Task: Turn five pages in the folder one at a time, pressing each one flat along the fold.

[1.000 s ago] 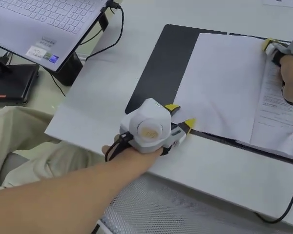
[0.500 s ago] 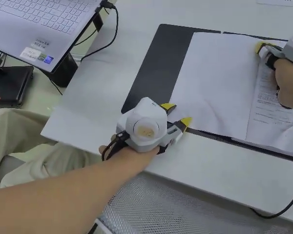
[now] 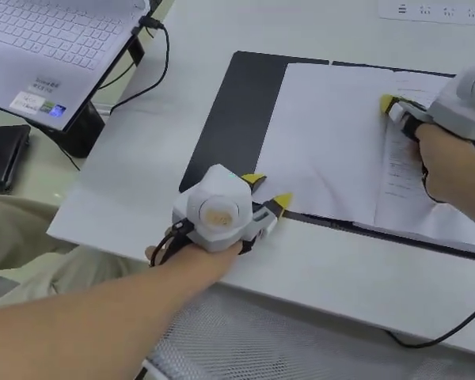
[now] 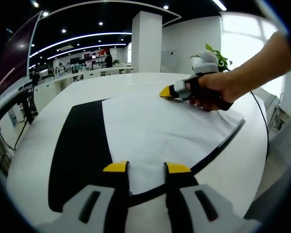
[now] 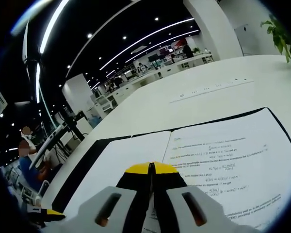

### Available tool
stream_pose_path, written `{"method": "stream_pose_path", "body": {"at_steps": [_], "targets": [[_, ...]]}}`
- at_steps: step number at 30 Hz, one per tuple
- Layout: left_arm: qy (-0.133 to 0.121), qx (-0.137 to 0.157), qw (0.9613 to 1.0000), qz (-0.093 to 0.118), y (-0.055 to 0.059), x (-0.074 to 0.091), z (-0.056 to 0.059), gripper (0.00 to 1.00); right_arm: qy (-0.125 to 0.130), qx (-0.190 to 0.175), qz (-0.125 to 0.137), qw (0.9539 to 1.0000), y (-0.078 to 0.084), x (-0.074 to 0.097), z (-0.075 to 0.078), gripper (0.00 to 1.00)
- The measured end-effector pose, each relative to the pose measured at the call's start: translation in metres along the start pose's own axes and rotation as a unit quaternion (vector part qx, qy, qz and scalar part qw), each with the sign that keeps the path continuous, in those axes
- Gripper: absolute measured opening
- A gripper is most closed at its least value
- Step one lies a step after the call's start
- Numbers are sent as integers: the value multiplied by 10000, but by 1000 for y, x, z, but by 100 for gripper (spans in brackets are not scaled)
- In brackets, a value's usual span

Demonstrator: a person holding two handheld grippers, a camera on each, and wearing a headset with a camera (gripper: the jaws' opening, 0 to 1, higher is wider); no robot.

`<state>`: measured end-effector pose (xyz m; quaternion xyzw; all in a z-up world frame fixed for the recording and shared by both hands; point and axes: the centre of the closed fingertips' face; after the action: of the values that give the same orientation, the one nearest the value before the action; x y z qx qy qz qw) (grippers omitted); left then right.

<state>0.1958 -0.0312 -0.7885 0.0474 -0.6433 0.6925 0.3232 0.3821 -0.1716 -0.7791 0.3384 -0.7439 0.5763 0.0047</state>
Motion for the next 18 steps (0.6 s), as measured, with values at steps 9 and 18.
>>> {"method": "stream_pose_path", "body": {"at_steps": [9, 18], "targets": [[2, 23, 10000, 18, 0, 0, 0, 27, -86, -133, -80, 9998, 11, 30, -21, 0], [1, 36, 10000, 19, 0, -2, -1, 27, -150, -228, -103, 9996, 24, 63, -43, 0]]}}
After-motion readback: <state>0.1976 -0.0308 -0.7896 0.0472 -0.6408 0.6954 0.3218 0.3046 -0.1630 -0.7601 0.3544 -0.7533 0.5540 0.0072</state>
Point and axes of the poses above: the centre of the closed fingertips' face, and the gripper's own axes: x roughly backward along the fingers, z roughly to its right, y roughly out of its underside, and after that the axes turned 7 degrees about x, right-handed
